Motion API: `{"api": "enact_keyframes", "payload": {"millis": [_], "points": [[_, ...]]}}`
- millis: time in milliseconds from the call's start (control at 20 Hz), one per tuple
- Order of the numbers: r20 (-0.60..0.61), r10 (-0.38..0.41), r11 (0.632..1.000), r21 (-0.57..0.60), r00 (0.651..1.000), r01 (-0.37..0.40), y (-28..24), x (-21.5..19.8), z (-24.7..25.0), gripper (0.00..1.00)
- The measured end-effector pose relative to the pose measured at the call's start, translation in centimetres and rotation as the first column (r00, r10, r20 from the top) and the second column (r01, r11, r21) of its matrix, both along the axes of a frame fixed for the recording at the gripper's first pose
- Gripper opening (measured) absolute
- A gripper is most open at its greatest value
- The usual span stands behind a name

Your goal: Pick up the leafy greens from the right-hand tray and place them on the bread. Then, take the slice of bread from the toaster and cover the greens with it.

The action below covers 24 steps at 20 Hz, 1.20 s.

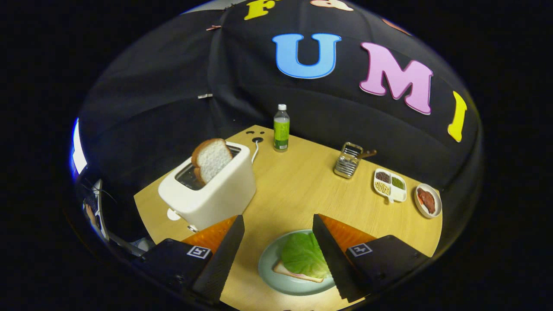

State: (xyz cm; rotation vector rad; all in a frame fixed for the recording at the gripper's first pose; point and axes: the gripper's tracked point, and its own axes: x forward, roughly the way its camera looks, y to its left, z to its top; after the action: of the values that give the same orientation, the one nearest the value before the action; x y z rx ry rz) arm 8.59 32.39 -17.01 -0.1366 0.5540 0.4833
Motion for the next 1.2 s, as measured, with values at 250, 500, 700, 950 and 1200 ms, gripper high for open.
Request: {"api": "enact_keyframes", "payload": {"millis": [250,500,700,950,1200], "points": [[0.055,0.100,0.995,0.006,0.993,-0.101,5.7,-0.1,2.2,0.99],[0.060,0.152,0.988,0.023,0.986,-0.154,10.7,0.3,2.9,0.98],[0.079,0.167,0.985,0.021,0.983,-0.169,13.6,1.4,3.5,0.98],[0.051,0.129,0.991,0.016,0.990,-0.130,16.5,3.9,2.3,0.98],[0.049,0.111,0.993,-0.035,0.993,-0.109,18.4,6.0,0.3,0.98]]}}
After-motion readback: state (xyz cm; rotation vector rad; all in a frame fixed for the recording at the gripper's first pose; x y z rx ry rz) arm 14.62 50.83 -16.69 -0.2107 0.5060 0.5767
